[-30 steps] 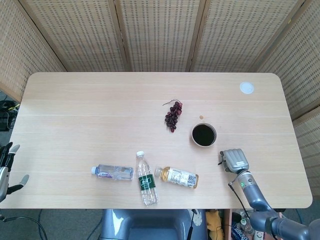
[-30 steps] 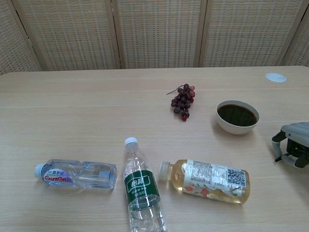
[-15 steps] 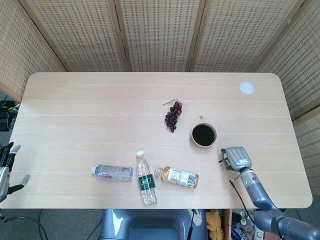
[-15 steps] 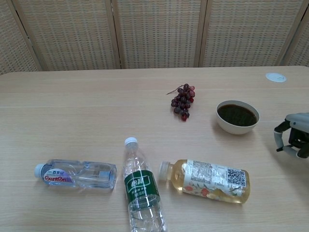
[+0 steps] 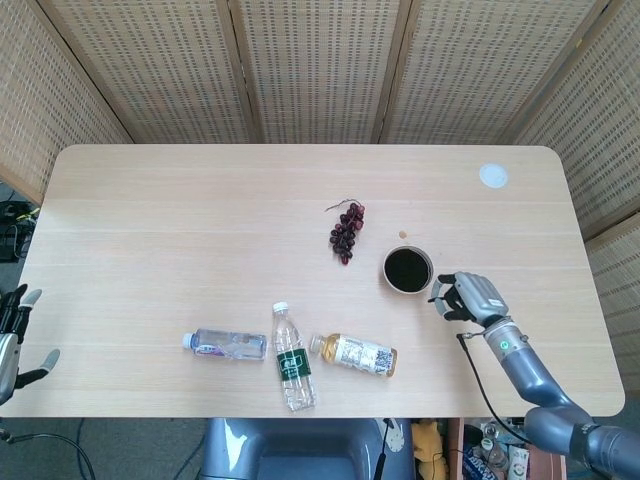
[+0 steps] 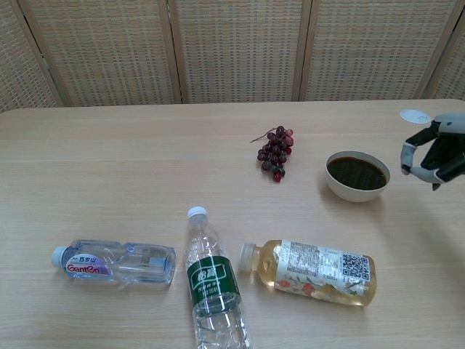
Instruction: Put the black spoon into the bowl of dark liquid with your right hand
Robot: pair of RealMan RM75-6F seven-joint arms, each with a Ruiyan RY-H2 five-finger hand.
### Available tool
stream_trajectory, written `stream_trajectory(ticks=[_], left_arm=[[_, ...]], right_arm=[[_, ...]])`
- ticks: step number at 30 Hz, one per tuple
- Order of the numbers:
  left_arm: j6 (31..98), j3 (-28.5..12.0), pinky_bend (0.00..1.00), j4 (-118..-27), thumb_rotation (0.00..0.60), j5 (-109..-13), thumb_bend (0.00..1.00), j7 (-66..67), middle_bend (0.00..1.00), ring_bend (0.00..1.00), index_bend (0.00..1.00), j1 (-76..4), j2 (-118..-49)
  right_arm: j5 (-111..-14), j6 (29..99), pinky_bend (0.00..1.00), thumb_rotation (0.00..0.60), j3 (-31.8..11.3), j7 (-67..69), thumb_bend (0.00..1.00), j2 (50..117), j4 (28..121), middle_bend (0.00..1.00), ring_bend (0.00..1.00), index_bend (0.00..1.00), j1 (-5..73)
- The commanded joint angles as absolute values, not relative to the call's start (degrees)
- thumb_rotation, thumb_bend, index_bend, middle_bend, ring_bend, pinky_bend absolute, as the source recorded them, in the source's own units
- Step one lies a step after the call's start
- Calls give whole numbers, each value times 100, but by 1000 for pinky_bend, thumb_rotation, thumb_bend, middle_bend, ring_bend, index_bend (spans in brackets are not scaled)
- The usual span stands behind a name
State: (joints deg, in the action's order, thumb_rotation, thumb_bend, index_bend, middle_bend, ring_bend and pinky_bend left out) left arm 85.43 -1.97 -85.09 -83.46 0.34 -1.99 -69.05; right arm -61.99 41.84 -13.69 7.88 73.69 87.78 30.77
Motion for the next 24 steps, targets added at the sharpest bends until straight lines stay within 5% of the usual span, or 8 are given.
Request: stream_trajectory(ticks=[1,14,24], left_arm=[[8514,-182,0,-8520,600,-8332,289,35,0,0,18,-195,-6899],[8534,-180,0,-8570,600,-8338,290,78,0,0,17,-182,-6826],[8625,-275,0,-8729,600,-8361,289,216,0,0,17,-221,-6640]], right_arm=[[-6017,3730,1000,600,-1811,1734,767,7096,9120,1000,1000,667,3188],[-5845,2955,1000,600,-2312,3224,780,7374,8804,1000,1000,667,3586],[-5448,2865,1000,600,-2261,3152,792,7933,8088,1000,1000,667,4026]])
